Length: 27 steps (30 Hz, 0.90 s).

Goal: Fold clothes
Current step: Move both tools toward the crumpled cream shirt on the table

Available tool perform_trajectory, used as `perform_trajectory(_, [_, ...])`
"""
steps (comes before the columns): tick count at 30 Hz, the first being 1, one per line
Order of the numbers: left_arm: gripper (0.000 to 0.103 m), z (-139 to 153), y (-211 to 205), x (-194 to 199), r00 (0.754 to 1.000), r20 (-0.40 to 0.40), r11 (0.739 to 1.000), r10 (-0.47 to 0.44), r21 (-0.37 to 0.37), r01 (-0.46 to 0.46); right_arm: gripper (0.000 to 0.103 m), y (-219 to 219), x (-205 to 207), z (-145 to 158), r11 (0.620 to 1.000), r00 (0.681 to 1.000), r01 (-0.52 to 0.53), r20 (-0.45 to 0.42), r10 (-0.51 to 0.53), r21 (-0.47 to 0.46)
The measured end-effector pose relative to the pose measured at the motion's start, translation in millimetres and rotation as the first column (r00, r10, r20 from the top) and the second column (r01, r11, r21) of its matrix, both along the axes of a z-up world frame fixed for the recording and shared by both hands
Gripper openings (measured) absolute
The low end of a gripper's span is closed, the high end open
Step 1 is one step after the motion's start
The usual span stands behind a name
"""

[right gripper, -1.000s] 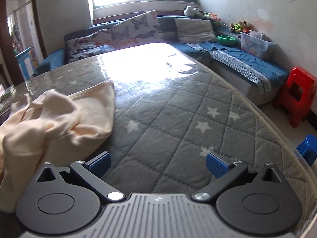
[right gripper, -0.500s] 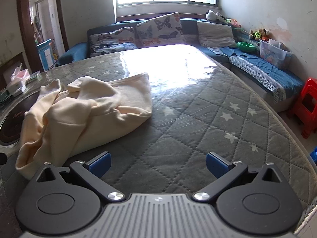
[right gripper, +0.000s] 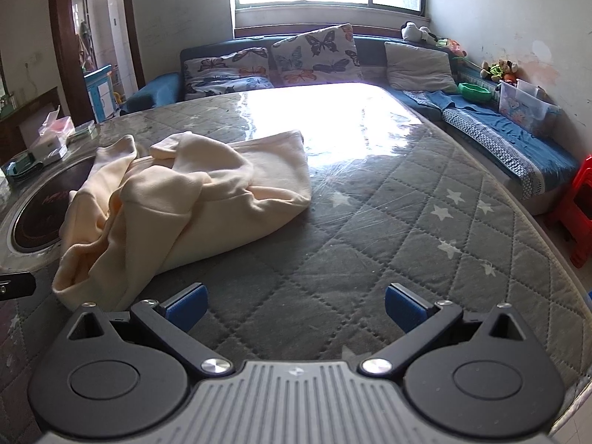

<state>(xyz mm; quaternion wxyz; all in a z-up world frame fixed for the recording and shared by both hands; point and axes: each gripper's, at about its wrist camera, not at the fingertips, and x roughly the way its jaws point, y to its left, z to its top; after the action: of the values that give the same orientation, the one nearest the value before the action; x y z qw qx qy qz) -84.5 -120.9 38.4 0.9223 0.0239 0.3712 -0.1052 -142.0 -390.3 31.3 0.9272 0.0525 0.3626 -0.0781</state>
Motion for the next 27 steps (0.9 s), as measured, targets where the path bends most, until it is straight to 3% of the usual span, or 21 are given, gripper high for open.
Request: perform_trajectory(27, [0.103,-1,-16,5,0.999,-0.020,0.998,-0.048,0.045,0.049,0.103,12,6,7,0.999,0.999,-0.045,0.004,0.045,0.002])
